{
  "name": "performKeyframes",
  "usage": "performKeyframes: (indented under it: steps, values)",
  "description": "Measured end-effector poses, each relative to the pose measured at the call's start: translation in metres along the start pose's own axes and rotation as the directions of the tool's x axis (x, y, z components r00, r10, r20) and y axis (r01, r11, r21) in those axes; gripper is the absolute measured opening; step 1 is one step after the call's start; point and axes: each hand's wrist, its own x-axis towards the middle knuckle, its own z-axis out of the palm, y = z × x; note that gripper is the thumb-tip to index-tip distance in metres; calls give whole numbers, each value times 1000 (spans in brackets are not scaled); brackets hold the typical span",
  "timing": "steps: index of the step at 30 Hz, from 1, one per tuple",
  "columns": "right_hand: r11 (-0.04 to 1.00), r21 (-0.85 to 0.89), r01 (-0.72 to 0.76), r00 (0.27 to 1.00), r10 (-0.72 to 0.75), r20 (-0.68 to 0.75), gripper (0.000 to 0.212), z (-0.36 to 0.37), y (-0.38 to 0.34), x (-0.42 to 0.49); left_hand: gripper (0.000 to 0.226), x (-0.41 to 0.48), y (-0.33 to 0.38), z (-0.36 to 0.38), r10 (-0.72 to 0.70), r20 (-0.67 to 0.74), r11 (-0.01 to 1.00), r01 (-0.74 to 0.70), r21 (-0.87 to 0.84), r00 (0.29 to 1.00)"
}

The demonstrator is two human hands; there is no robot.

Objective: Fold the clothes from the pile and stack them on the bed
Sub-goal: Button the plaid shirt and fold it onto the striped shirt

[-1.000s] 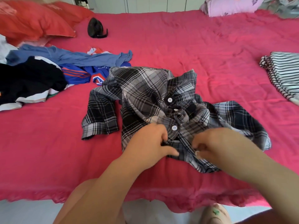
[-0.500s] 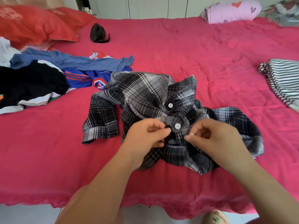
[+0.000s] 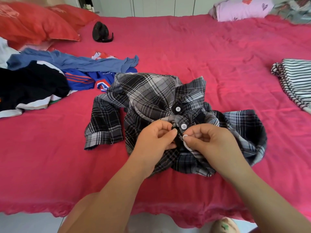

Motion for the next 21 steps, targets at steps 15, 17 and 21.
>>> performKeyframes:
  steps: [15,17,21]
  values:
    - [999,16,43,999,-43,-21,23,-2,3,1,30,-3,2,-1,32,58,997,-36,65,998]
    - [999,17,45,999,-45,-4,23,-2,3,2,28,-3,2,0,46,48,995,-51,89,998]
    - [997,-41,63,998,-62,10,30,-2,5,3,22,-4,-1,4,108,5,972,-107,210,994]
